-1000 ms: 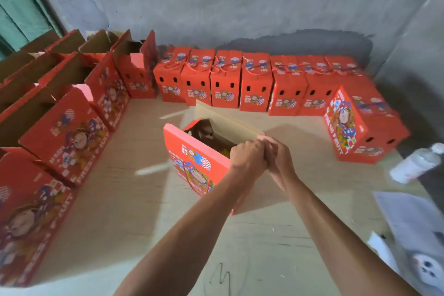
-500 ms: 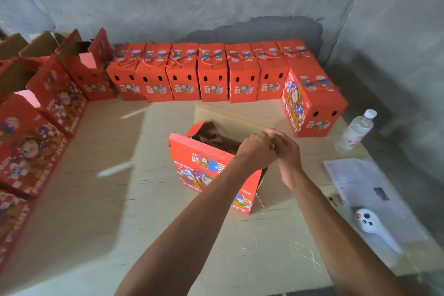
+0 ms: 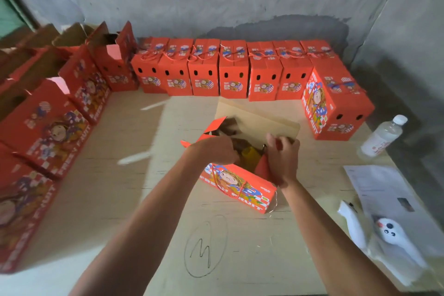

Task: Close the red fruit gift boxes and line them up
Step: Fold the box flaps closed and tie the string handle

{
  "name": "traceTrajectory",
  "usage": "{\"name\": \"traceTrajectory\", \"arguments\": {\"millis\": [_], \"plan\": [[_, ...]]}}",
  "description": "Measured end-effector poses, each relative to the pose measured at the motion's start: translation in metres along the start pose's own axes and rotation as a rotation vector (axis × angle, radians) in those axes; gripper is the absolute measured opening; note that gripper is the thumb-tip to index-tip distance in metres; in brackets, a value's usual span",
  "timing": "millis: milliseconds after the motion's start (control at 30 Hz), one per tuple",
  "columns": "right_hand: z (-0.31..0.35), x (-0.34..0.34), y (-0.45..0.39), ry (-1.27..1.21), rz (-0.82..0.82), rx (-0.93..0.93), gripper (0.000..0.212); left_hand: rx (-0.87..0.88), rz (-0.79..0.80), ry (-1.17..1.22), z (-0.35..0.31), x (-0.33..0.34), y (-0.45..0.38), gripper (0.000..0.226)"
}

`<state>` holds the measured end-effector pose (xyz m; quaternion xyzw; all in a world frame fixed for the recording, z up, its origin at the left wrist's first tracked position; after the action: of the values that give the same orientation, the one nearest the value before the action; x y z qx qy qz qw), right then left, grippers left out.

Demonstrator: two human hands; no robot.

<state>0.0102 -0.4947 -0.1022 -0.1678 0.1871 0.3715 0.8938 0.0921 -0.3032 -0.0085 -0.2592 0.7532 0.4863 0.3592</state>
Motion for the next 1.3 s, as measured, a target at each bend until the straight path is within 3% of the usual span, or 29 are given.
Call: {"name": "traceTrajectory", "arguments": {"millis": [167, 300, 467, 567, 633, 733, 867, 933, 1033, 1133, 1300], "plan": [[0.003, 0.004, -0.004, 0.196, -0.061, -0.090, 0.032, -0.005, 0.068, -0.029, 0.006, 0.023, 0.011, 0.029], [0.005, 0.012, -0.016, 0.264, -0.031, -0.276, 0.029, 0.099, -0.238, -0.141, 0.008, 0.042, 0.033, 0.034], [0.016, 0.041, -0.034, 0.331, 0.227, -0.530, 0.059, 0.022, -0.152, -0.015, 0.002, 0.066, 0.049, 0.036], [0.018, 0.051, -0.043, 0.343, 0.221, -0.606, 0.058, 0.024, -0.174, 0.274, 0.012, 0.058, 0.049, 0.039], [0.017, 0.050, -0.045, 0.328, 0.181, -0.624, 0.047, 0.006, -0.282, 0.449, 0.024, 0.045, 0.047, 0.037], [0.018, 0.047, -0.040, 0.354, 0.133, -0.653, 0.029, -0.060, -0.573, 0.490, 0.044, 0.029, 0.045, 0.032], [0.022, 0.044, -0.036, 0.419, 0.123, -0.670, 0.020, -0.026, -0.826, 0.807, 0.066, 0.012, 0.040, 0.027], [0.023, 0.043, -0.034, 0.425, 0.128, -0.631, 0.022, -0.061, -0.817, 0.878, 0.075, 0.007, 0.019, 0.028], [0.024, 0.041, -0.031, 0.378, 0.138, -0.645, 0.025, -0.221, -0.611, 0.890, 0.083, 0.014, -0.017, 0.040], [0.029, 0.038, -0.027, 0.389, 0.115, -0.621, 0.029, -0.298, -0.488, 0.691, 0.079, 0.036, -0.033, 0.063], [0.035, 0.035, -0.024, 0.379, -0.024, -0.539, 0.025, -0.248, -0.645, 0.491, 0.085, 0.052, -0.039, 0.093]]}}
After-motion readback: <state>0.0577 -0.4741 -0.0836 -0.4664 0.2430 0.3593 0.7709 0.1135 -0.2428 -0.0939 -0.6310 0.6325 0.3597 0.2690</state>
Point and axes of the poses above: each hand's wrist, its own y-axis away from the middle knuckle, its own x-axis out of the palm, z = x × y, the point moved 3 cm from there along -y, towards the middle knuckle, and after that the axes turned 9 degrees about -x, right-handed, at the moved point
